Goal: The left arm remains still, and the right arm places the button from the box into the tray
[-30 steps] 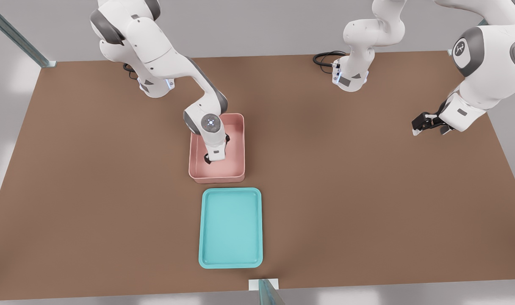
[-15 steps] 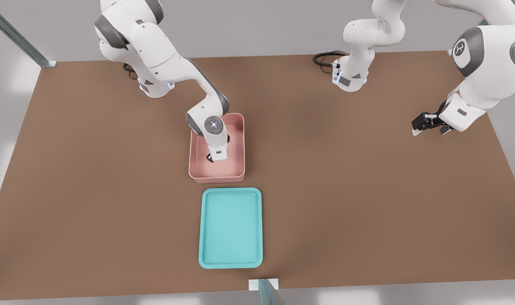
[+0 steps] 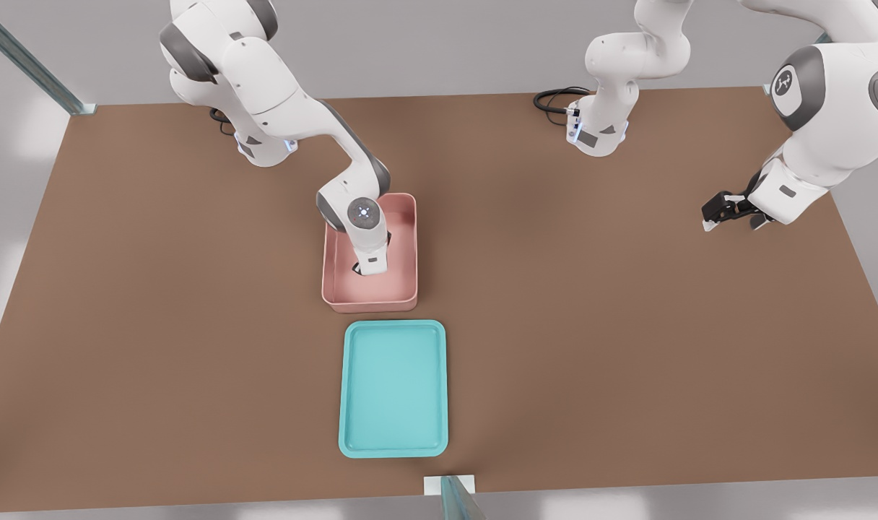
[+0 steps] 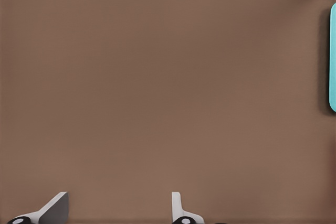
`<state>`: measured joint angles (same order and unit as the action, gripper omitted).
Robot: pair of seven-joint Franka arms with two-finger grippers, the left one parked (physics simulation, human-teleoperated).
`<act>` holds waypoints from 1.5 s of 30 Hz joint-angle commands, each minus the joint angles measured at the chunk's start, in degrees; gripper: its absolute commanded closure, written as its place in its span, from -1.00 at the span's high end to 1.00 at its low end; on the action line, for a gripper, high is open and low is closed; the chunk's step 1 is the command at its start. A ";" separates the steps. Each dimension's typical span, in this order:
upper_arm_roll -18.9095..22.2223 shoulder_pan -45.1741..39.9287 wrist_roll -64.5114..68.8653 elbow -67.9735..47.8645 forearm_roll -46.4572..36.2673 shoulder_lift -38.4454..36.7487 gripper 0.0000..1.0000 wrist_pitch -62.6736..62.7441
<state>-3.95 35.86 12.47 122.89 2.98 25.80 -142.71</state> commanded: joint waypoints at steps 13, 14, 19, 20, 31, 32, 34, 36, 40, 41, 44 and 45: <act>0.00 -0.18 2.91 -0.02 -0.16 -0.93 0.09 0.51; 0.00 -0.18 2.83 -0.02 -0.16 -1.45 0.09 0.94; 0.00 -0.09 2.83 0.07 -0.16 -3.21 0.02 3.58; 0.00 -0.09 2.91 -0.02 -0.16 -3.13 0.02 3.58; 0.00 0.09 3.53 -0.11 -0.16 -2.07 -0.06 3.14; 0.00 0.09 3.53 -0.11 -0.16 -2.16 -0.08 3.23; 0.00 0.00 3.53 -0.11 -0.16 -2.25 -0.09 3.32; 0.00 0.00 3.44 -0.11 -0.16 -2.42 -0.10 3.41; 0.00 0.00 3.27 -0.11 -0.16 -3.92 -0.11 4.11; 0.00 0.00 3.27 -0.11 -0.16 -4.44 -0.11 4.99; 0.00 0.00 4.06 -0.11 -0.16 -4.97 -0.15 6.04; -0.09 -0.44 4.41 -0.46 -0.43 -7.43 -0.15 9.02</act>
<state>-4.02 35.47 16.61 122.28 2.26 18.55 -136.87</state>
